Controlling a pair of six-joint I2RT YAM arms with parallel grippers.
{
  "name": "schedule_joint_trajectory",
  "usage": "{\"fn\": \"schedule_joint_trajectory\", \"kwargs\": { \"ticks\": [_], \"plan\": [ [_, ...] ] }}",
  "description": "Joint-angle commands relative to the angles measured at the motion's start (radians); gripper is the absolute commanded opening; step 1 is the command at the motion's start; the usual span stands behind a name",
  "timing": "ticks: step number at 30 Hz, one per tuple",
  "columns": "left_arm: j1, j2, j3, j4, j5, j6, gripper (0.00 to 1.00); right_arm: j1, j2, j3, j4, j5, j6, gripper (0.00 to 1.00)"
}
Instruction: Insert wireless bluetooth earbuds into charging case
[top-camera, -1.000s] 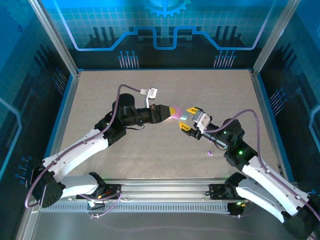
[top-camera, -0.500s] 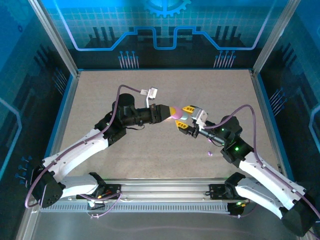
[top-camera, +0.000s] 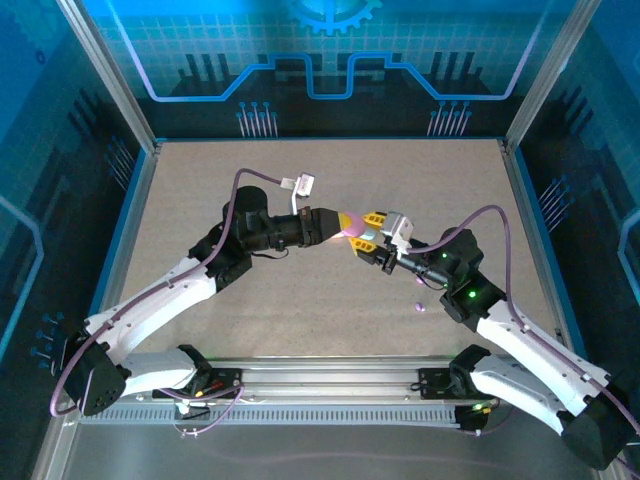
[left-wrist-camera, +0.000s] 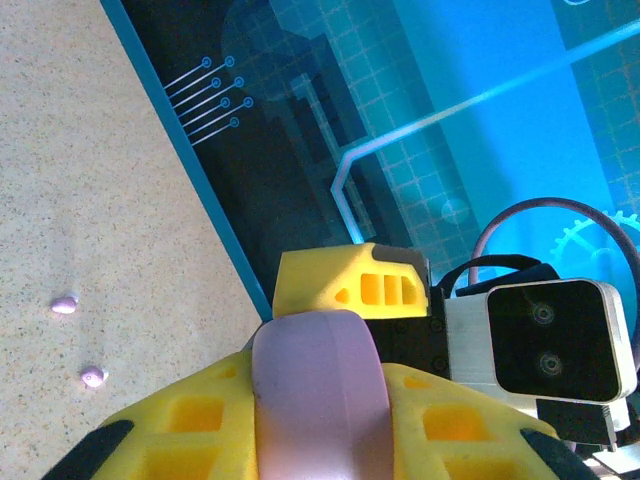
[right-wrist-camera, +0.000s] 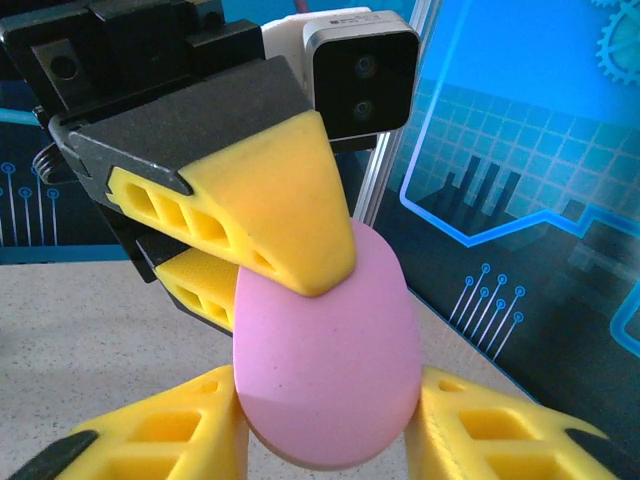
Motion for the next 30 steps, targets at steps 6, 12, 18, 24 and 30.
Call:
{"fn": "schedule_joint_trajectory", "kwargs": {
  "ticks": [6, 12, 18, 24, 30],
  "plan": [
    [-0.003, -0.003, 0.001, 0.030, 0.043, 0.061, 0.25, -0.019, -0.001, 0.052, 0.008, -0.067, 0.051, 0.33],
    [-0.003, -0.089, -0.021, -0.037, 0.005, 0.390, 0.54, -0.073, 0.024, 0.115, -0.150, -0.233, 0.121, 0.31],
    [-0.003, -0.169, -0.119, 0.030, 0.035, 0.767, 0.62, -0.084, 0.069, 0.196, -0.270, -0.394, 0.147, 0.30],
    [-0.002, -0.176, -0.158, 0.059, 0.104, 0.975, 0.58, -0.087, 0.105, 0.238, -0.298, -0.476, 0.146, 0.29],
    [-0.003, -0.186, -0.172, 0.101, 0.133, 1.010, 0.49, -0.088, 0.134, 0.285, -0.346, -0.512, 0.126, 0.29]
  ]
}}
